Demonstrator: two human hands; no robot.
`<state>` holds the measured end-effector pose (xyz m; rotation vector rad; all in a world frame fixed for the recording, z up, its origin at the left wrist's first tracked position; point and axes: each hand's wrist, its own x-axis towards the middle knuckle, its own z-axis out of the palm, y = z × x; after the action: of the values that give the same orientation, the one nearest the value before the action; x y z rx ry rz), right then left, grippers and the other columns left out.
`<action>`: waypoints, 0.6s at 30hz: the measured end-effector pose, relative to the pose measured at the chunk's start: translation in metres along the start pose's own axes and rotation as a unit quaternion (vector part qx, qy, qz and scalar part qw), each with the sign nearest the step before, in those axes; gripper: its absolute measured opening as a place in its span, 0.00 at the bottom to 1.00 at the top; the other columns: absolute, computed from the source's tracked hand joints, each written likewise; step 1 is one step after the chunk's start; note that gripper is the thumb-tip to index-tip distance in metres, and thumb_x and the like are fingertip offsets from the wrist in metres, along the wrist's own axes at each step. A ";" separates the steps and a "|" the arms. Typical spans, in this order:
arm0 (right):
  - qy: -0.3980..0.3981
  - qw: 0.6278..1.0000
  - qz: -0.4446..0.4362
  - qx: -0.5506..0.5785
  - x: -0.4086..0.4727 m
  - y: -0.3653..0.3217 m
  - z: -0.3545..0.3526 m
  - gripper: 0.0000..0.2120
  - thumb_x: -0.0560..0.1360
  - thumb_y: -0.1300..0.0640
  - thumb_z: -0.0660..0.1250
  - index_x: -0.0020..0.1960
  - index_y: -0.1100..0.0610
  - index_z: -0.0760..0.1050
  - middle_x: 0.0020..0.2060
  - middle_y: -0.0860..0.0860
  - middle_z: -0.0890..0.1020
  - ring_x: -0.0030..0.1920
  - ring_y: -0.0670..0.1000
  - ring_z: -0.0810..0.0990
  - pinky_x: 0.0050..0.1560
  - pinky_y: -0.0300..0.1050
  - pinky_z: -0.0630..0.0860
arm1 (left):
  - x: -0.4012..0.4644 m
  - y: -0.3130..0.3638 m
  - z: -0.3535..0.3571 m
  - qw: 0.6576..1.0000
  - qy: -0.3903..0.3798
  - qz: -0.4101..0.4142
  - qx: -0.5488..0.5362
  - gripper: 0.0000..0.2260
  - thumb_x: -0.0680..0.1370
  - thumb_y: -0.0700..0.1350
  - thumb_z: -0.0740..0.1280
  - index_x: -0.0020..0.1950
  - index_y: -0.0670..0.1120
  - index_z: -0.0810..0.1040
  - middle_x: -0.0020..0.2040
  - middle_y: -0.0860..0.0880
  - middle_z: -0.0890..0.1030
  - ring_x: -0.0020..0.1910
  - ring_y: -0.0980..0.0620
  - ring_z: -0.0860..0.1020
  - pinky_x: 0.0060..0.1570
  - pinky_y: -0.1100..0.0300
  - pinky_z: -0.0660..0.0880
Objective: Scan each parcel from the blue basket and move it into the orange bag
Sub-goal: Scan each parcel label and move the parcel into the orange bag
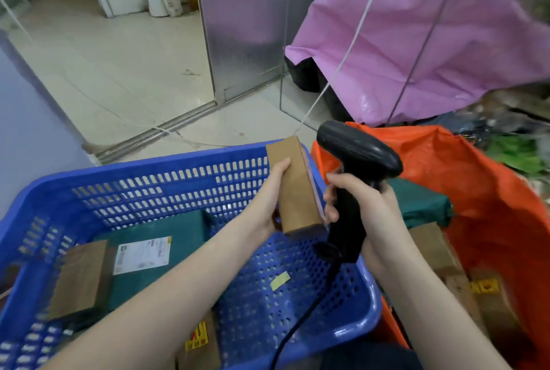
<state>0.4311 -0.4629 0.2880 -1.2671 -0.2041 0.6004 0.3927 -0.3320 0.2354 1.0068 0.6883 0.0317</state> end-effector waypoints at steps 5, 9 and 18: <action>0.038 0.999 0.006 0.002 0.005 -0.001 -0.025 0.10 0.74 0.67 0.65 0.35 0.59 0.73 0.25 0.55 0.74 0.20 0.51 0.67 0.25 0.39 0.64 | 0.024 -0.006 0.062 0.998 -0.041 -0.037 0.025 0.31 0.78 0.64 0.54 0.23 0.45 0.72 0.18 0.50 0.68 0.15 0.50 0.69 0.20 0.67 0.67; 0.081 0.996 0.026 0.015 0.007 0.001 -0.039 0.14 0.72 0.67 0.67 0.29 0.56 0.77 0.26 0.56 0.74 0.22 0.52 0.68 0.26 0.41 0.65 | 0.044 -0.006 0.079 0.998 -0.039 -0.058 -0.003 0.32 0.76 0.63 0.58 0.58 0.35 0.76 0.39 0.48 0.71 0.32 0.49 0.74 0.25 0.62 0.75; 0.110 0.992 0.060 -0.009 0.011 0.006 -0.037 0.03 0.73 0.65 0.67 0.41 0.61 0.75 0.27 0.52 0.75 0.24 0.50 0.70 0.25 0.39 0.69 | 0.046 -0.002 0.046 0.999 -0.039 -0.023 0.005 0.24 0.78 0.62 0.55 0.67 0.49 0.73 0.68 0.45 0.73 0.65 0.45 0.74 0.66 0.44 0.69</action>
<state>0.4559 -0.4867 0.2688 -1.3585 0.0497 0.5580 0.4536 -0.3533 0.2264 0.9967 0.6416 -0.0517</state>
